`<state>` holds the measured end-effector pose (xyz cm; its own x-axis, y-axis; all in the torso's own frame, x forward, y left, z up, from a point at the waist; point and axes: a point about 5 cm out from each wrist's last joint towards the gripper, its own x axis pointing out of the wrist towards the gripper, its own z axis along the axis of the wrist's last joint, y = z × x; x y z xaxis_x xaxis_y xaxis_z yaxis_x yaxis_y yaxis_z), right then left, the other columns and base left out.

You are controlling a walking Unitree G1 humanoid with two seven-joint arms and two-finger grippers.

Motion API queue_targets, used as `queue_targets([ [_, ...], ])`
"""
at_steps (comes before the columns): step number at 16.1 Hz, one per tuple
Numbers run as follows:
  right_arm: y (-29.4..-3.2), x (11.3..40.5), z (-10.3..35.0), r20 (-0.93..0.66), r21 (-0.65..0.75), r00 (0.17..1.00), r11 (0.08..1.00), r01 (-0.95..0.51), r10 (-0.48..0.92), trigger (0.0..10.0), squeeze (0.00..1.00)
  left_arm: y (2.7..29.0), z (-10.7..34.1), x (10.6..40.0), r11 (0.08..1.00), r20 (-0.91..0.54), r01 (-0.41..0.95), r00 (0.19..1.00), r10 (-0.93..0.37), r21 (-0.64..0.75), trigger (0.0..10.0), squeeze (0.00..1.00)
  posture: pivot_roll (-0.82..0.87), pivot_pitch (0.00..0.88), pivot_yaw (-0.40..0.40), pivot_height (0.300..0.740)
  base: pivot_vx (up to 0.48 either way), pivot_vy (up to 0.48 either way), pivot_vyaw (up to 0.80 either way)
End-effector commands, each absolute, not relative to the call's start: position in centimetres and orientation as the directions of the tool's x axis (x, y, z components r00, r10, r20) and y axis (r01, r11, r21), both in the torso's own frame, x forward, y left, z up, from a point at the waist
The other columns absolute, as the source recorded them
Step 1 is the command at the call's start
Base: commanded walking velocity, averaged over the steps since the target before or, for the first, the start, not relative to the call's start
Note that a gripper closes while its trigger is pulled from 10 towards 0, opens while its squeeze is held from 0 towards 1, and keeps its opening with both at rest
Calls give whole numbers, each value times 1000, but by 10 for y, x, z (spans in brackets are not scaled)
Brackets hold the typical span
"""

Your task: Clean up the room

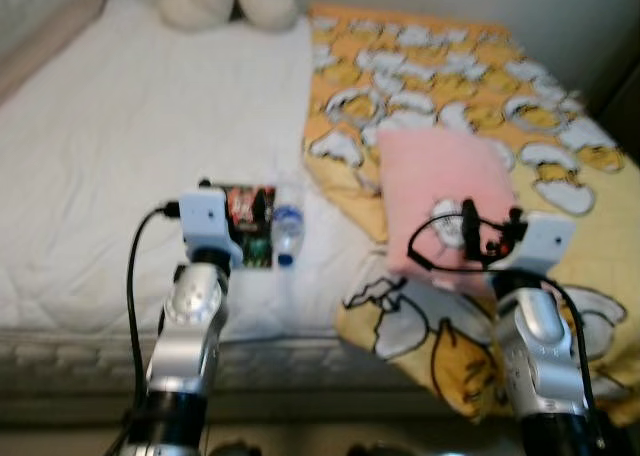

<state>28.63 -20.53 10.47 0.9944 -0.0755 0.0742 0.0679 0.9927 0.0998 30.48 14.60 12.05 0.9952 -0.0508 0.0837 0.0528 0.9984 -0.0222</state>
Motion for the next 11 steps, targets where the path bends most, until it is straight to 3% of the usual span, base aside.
queue_targets([
  [1,-209,289,112,82,65,994,996,67,-72,10000,1000,135,119,306,996,70,85,994,-82,-35,10000,0,-28,9,-39,740,364,-307,0],
  [4,-208,293,117,60,-62,998,998,24,-21,10000,1000,133,116,308,994,54,86,995,-83,-62,10000,0,-45,8,-34,740,364,-309,0],
  [5,-208,293,117,56,-95,998,995,16,-11,10000,878,131,115,308,993,53,96,994,-93,-63,10000,0,-46,7,-34,740,364,-307,0],
  [6,-206,293,117,51,-102,999,995,7,-2,10000,0,129,115,308,993,53,104,993,-101,-61,10000,0,-47,6,-33,740,356,-319,0],
  [11,-205,291,119,52,-96,999,995,15,-10,10000,0,119,118,303,979,79,192,979,-187,-63,10000,0,-45,6,-28,740,302,-367,0],
])
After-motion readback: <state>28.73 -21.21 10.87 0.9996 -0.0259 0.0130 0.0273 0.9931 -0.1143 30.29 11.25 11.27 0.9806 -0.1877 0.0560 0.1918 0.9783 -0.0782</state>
